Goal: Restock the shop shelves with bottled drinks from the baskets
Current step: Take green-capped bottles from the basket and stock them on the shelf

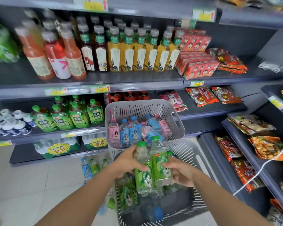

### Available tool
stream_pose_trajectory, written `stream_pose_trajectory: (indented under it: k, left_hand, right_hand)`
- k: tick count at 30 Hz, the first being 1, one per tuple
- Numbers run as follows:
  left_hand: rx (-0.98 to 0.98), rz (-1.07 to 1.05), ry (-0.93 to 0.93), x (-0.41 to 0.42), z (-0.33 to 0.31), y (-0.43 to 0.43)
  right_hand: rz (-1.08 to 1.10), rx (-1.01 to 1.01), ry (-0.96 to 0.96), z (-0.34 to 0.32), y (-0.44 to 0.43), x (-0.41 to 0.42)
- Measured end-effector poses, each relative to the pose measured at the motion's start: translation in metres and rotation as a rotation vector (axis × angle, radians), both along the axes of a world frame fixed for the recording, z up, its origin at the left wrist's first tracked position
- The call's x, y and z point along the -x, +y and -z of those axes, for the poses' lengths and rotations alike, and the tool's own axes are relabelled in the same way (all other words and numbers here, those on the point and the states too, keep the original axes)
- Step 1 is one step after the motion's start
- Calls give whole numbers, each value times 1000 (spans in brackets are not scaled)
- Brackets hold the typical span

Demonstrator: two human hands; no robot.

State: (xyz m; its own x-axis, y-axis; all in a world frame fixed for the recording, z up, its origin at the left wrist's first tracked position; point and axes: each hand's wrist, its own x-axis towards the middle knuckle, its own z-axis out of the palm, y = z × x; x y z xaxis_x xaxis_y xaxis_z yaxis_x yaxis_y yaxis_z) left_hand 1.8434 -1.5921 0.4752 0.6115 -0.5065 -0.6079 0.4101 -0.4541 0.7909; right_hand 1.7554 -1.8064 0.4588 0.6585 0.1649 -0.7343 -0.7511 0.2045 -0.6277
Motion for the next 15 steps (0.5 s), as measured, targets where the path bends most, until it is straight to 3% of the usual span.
stream_pose_trajectory:
  k: [6,15]
  left_hand:
    - [152,-64,-45,-17,-54,35]
    - [167,-451,-182,-47,-104,162]
  right_hand:
    - [22,4,-131,-38,26,-31]
    - [-3,149,-329,-100,144,-80]
